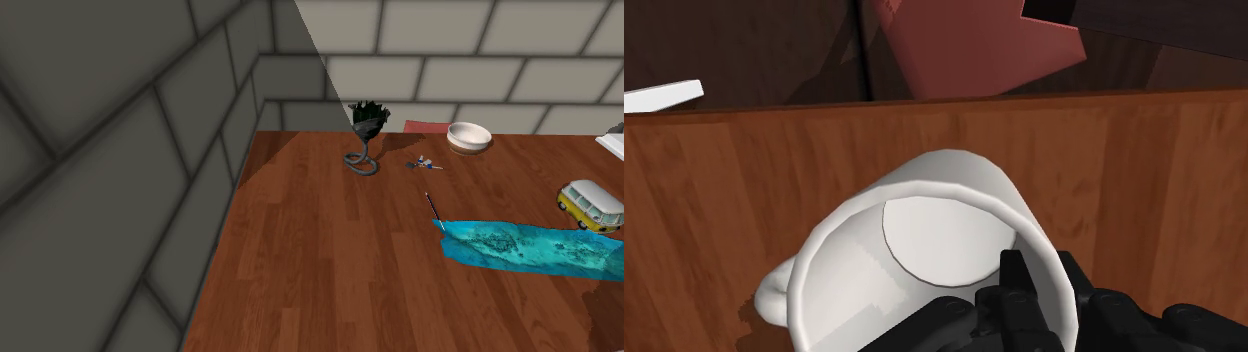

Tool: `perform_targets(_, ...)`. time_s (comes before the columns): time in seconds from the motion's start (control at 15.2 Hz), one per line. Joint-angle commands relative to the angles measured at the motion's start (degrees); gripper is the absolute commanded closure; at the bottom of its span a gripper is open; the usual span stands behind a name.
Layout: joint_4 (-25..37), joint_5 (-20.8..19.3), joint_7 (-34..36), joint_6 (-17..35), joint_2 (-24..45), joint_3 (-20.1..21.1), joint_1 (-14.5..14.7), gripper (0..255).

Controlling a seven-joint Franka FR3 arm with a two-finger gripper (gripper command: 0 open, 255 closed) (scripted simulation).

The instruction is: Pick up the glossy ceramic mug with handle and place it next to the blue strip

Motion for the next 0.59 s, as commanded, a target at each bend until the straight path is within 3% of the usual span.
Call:
perform_targets(0.0,-0.34,1.74,-1.45,2.17,1.85,-0.96,1.17,255)
perform_targets(0.4,-0.64,11.11,-8.68,7.99,7.98,-4.55,6.61,255)
perform_targets(0.53,-0.64,11.14,-8.69,7.99,7.98,-4.49,6.55,255)
